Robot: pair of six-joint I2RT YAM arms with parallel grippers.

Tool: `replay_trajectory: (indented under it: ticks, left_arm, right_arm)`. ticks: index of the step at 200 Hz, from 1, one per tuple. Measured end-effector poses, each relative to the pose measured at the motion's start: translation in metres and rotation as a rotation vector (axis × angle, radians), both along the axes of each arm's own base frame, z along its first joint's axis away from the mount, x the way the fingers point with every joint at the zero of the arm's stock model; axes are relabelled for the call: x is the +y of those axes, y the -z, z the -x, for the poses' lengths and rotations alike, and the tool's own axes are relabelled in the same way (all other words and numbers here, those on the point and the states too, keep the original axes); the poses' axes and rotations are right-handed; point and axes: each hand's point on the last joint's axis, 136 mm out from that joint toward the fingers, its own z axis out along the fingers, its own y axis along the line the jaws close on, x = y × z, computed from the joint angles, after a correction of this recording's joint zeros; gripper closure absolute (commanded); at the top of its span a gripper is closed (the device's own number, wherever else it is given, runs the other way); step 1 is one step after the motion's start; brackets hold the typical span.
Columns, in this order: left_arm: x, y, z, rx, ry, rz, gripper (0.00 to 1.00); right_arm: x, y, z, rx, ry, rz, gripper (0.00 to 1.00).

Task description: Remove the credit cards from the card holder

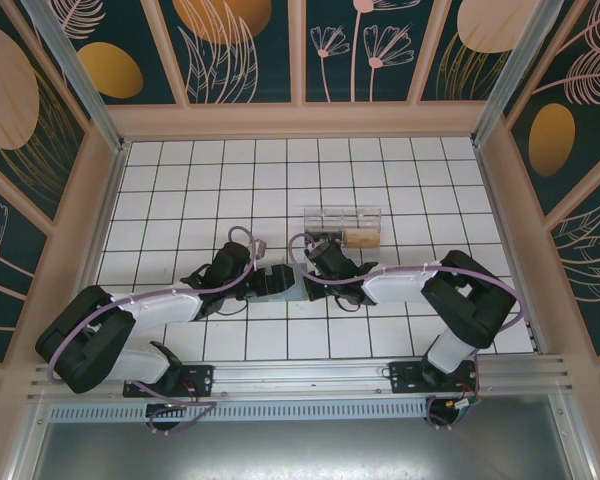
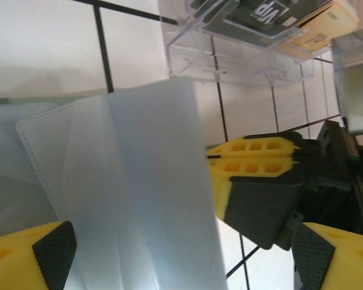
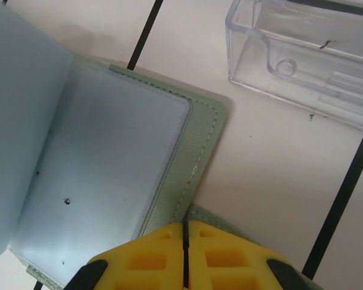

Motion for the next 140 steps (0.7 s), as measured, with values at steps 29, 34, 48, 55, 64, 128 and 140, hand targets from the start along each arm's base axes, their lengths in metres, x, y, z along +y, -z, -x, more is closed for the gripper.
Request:
replay_trajectory:
  ticks: [29, 34, 48, 55, 64, 128, 140]
  left_arm:
    - [-0.004, 0.000, -0.002, 0.003, 0.006, 0.010, 0.07]
    - [-0.005, 0.000, -0.002, 0.005, 0.008, 0.011, 0.07]
    - [-0.005, 0.001, -0.003, 0.006, 0.009, 0.011, 0.07]
    - [-0.005, 0.001, -0.002, 0.007, 0.009, 0.010, 0.07]
    - [-0.005, 0.001, -0.003, 0.005, 0.008, 0.010, 0.06]
    - [0.015, -0.067, -0.013, -0.182, -0.084, 0.078, 0.02]
    - [0.023, -0.075, -0.016, -0.213, -0.120, 0.071, 0.01]
  right_arm:
    - [0.000, 0.000, 0.000, 0.000, 0.000, 0.000, 0.91]
    - [0.000, 0.000, 0.000, 0.000, 0.000, 0.000, 0.91]
    - [0.000, 0.000, 0.000, 0.001, 0.001, -0.001, 0.90]
    - [0.000, 0.000, 0.000, 0.001, 0.002, -0.001, 0.90]
    - [0.000, 0.000, 0.000, 0.001, 0.002, -0.001, 0.90]
    - [0.000, -0.001, 0.000, -0.002, 0.003, 0.000, 0.90]
    - [0.000, -0.001, 0.000, -0.002, 0.003, 0.000, 0.90]
